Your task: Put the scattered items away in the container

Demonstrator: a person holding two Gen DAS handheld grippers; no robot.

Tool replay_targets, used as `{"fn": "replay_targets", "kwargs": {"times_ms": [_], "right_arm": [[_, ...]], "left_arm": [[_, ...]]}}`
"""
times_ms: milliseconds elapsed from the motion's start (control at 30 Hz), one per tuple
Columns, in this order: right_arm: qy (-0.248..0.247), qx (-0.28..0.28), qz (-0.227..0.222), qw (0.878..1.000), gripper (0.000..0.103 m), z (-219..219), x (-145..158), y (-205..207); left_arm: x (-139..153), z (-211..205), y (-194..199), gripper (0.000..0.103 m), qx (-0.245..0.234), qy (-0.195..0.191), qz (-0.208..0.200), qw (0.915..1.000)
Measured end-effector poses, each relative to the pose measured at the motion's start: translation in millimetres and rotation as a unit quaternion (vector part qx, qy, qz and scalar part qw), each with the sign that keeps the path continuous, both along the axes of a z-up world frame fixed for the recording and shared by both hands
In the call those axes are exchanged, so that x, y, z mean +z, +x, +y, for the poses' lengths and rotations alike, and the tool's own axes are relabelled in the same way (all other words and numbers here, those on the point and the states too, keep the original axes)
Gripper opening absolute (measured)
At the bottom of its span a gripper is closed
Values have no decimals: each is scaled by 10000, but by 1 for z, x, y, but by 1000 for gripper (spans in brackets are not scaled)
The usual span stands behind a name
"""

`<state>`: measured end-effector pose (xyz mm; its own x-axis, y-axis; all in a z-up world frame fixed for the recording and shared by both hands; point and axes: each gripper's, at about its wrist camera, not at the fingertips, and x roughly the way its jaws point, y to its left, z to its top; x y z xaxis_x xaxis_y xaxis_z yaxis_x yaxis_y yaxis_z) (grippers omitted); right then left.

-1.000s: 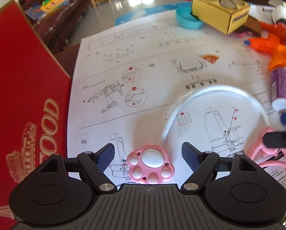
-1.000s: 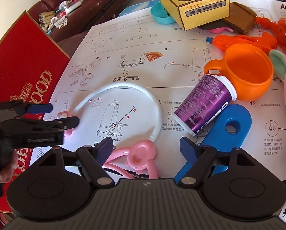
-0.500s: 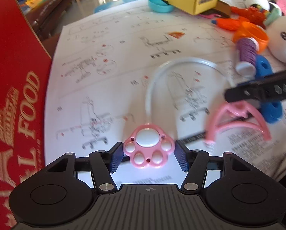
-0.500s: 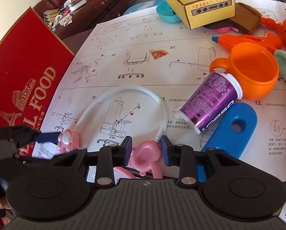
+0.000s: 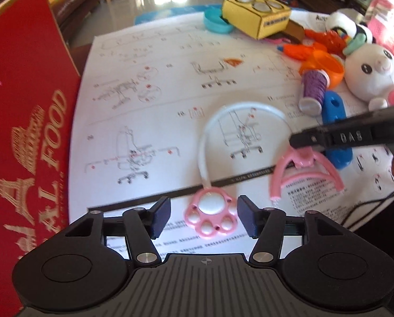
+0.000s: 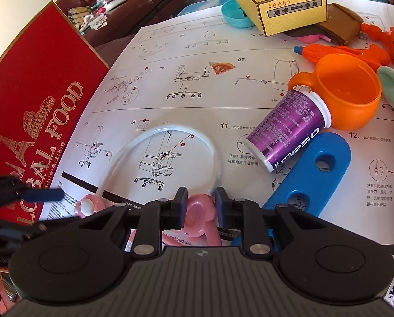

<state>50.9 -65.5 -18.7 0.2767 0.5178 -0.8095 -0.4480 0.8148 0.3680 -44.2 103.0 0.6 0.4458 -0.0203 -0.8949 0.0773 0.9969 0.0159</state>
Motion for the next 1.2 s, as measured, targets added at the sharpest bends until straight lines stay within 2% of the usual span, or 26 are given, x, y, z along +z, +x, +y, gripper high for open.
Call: {"fn": "replay_targets", "kwargs": {"times_ms": [133,333,367,400,433,467,500,533,633,767,933,1000,1200], "right_arm": [[7,44,-19,10000,26,-1,0,0],[18,34,12,10000,25,-5,-1,-1],[34,23,21,10000,25,-7,-1,-1],[44,14,30,10000,25,-7,-1,-1],[65,5,33,10000,25,-8,-1,-1],[82,-4,38,10000,25,-9,-1,-1],[88,-14,44,10000,25,-9,-2,-1],[93,-21,55,9999,26,-8,-1,-1],[171,-77,149,9997,33,-8,-1,0],[326,-126,283,9990,35,-8,-3,2],[430,-169,306,9985,35,-3,-4,6],[305,-261,204,9990,32,0,-2,9],[-371,-189,-334,9986,35,23,1,14]], "left_arm": [[-5,0,23,72,110,237,49,9996],[-35,-17,48,69,-4,557,472,9973],[-39,-19,49,66,-16,565,529,9970],[-39,-21,49,61,-15,571,478,9972],[-38,-24,48,48,-57,565,447,9974],[-38,-26,47,18,-119,498,421,9978],[-38,-28,45,8,-161,453,385,9981],[-38,-31,42,6,-214,498,306,9981],[-40,-34,32,4,-223,515,7,9984],[-42,-22,20,3,26,90,-393,9992],[-44,-11,13,2,195,-262,-570,9978],[-44,-11,13,3,160,-276,-565,9979],[-44,-12,12,4,24,-185,-567,9982]]}}
